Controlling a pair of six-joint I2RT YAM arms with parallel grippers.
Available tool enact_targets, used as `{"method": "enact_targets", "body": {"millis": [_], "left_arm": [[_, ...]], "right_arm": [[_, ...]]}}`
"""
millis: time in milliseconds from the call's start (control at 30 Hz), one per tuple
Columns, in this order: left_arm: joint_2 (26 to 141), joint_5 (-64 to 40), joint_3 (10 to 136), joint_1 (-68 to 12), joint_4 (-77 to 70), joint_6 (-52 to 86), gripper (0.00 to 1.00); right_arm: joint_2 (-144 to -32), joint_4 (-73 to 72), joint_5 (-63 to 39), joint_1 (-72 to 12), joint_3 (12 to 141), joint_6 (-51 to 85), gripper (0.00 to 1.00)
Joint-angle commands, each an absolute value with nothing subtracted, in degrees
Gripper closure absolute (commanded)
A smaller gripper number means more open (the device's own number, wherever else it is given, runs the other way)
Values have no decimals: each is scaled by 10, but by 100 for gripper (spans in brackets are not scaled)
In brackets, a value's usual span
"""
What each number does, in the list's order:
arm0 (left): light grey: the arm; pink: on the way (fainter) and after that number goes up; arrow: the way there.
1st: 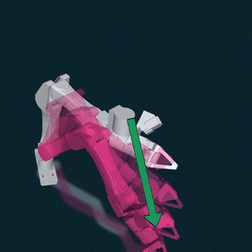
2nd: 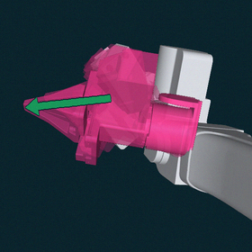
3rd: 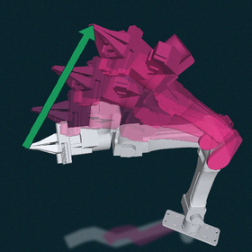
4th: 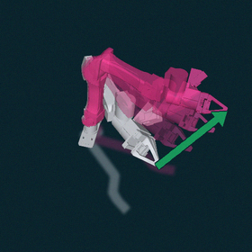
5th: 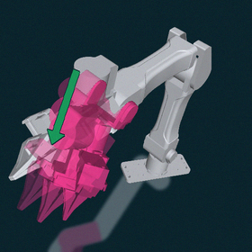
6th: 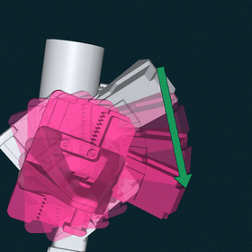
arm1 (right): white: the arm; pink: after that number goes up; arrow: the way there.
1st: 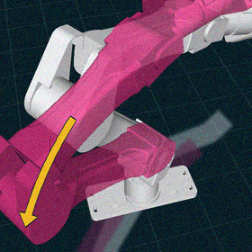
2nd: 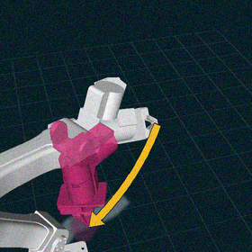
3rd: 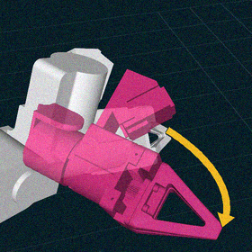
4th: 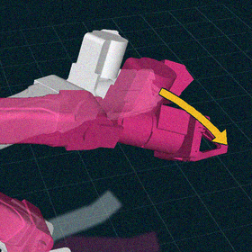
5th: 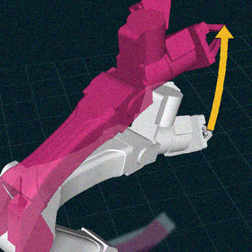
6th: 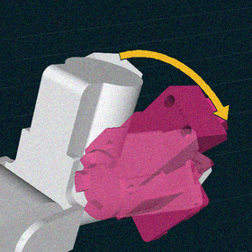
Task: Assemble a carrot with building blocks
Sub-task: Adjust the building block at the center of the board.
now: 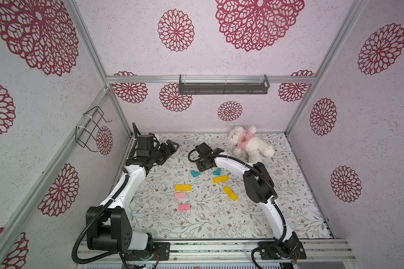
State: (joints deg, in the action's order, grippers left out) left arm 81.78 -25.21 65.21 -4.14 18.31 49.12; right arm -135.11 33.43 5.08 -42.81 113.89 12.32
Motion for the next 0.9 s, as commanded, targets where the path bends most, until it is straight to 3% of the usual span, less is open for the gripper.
{"method": "enact_targets", "body": {"millis": [0, 267, 533, 867], "left_arm": [[821, -256, 664, -45, 181, 490, 11], [821, -255, 664, -45, 181, 490, 11], [821, -255, 665, -44, 182, 489, 11], [819, -256, 666, -44, 184, 487, 11]], "right_arm": [[-1351, 352, 45, -431, 1154, 107, 63], [-1350, 347, 53, -432, 1146, 106, 66], [-1331, 333, 54, -433, 1128, 102, 80], [-1280, 311, 65, -432, 1042, 30, 81]]}}
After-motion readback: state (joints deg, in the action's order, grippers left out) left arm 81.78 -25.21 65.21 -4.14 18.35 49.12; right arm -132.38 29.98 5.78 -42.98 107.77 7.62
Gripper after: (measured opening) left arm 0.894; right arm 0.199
